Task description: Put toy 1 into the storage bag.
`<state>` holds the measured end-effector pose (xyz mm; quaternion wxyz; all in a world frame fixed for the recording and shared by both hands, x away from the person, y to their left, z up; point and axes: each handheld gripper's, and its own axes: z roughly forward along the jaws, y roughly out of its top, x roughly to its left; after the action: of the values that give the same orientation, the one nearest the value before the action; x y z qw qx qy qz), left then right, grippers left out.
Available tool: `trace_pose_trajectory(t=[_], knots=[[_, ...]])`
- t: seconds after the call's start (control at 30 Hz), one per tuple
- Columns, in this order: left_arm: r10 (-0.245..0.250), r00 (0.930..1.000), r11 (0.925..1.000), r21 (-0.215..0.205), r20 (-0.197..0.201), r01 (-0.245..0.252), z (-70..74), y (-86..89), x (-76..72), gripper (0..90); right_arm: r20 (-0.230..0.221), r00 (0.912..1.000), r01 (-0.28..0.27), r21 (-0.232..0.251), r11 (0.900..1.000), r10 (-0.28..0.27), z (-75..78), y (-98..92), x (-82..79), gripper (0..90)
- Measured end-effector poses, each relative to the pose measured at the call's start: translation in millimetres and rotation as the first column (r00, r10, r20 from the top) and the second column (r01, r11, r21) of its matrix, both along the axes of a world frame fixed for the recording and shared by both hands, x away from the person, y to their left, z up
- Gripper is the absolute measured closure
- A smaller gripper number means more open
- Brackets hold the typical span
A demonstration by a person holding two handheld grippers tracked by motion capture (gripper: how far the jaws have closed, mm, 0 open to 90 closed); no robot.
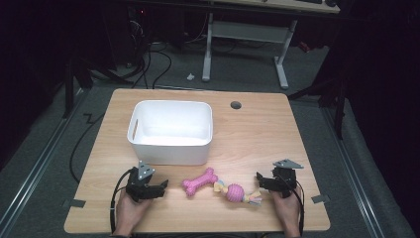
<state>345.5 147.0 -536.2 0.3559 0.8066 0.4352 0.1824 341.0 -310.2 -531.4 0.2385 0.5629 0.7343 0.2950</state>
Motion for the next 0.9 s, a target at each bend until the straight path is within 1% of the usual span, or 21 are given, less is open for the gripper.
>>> trace_pose_trajectory(t=[0.1,0.37,0.5,0.57,0.67,0.9], knots=[[0.008,1.0000,1.0000,0.000,0.001,-0.008,0.0,-0.8,-0.3,19.5,0.001,1.0000,0.000,0.000,1.000,0.000,0.0,0.0,-0.1,13.8],[0.000,1.0000,1.0000,0.004,-0.001,0.000,1.3,-1.6,-1.2,20.5,0.002,1.0000,0.001,0.000,1.000,-0.001,0.1,-0.1,-0.2,14.3],[-0.005,1.0000,0.9999,-0.015,0.001,0.005,6.8,-1.9,-3.1,22.0,0.001,1.0000,0.002,0.001,1.000,-0.002,0.1,0.1,-0.3,14.4],[-0.010,0.9999,0.9999,-0.011,0.004,0.010,8.9,-2.0,-3.5,22.2,0.002,1.0000,0.002,0.001,1.000,-0.002,0.1,0.1,-0.3,14.5],[-0.022,0.9995,0.9997,-0.008,0.021,0.022,14.6,-3.1,-6.1,23.8,0.002,1.0000,0.000,0.001,1.000,0.000,0.1,0.0,-0.4,14.6],[-0.040,0.9990,0.9992,-0.010,0.021,0.040,23.2,-4.2,-8.9,24.7,0.002,1.0000,0.001,0.002,1.000,-0.001,0.1,0.1,-0.5,14.7]])
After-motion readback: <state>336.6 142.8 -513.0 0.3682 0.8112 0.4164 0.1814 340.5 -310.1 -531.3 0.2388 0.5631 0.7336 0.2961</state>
